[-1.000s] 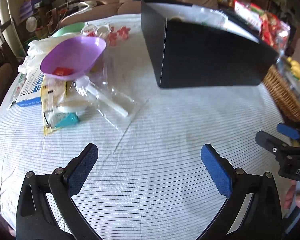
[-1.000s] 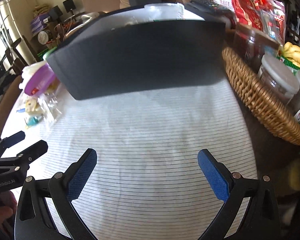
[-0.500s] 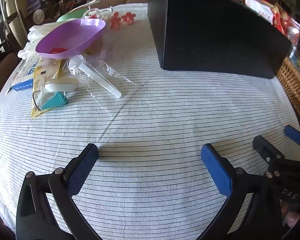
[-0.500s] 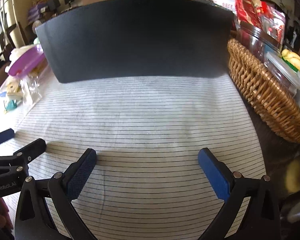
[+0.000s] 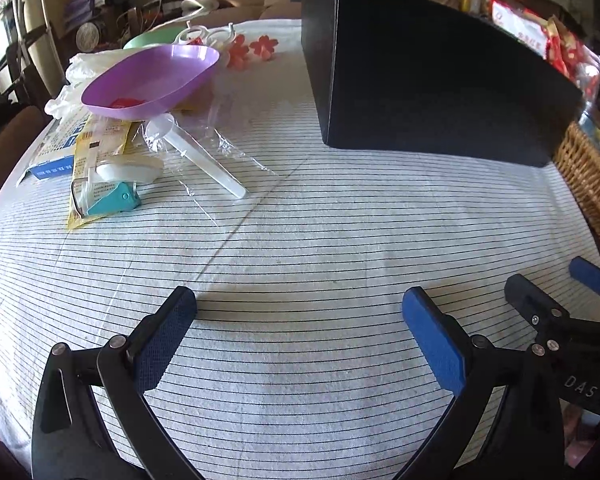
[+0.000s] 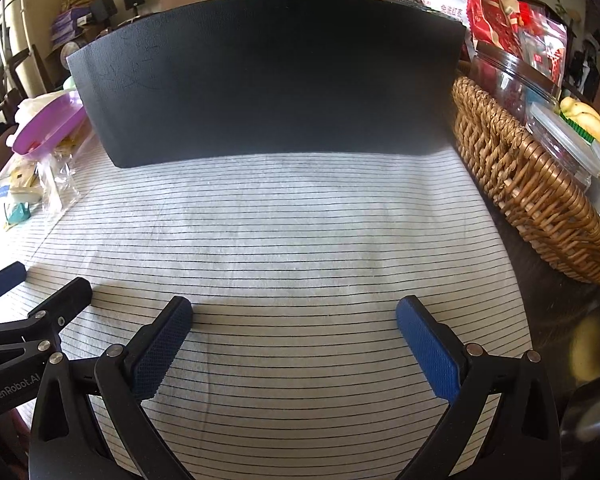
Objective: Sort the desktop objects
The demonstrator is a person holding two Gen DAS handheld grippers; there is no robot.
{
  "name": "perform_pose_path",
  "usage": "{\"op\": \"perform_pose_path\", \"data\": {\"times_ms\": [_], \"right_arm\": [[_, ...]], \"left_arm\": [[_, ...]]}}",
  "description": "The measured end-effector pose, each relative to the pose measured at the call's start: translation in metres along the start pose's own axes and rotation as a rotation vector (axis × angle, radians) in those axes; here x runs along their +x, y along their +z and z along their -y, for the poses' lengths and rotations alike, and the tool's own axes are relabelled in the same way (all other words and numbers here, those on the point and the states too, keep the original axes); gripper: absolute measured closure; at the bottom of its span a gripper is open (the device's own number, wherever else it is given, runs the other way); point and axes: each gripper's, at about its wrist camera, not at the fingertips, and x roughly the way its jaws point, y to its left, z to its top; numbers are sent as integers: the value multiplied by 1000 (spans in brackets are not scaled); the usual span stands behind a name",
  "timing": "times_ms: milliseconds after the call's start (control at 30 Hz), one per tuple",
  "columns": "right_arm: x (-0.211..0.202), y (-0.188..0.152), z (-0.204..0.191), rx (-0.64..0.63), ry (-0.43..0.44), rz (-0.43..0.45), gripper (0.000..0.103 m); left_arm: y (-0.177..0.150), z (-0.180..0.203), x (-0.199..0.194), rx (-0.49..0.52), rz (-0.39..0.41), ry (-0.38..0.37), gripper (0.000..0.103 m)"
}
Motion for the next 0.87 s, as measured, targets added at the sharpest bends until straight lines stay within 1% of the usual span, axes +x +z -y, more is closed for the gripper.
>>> {"op": "perform_pose_path", "data": {"times_ms": [867], "right_arm": [[1,1,-1,0,1,-1,0]], "left_arm": [[2,1,3,8,0,-7,0]]}}
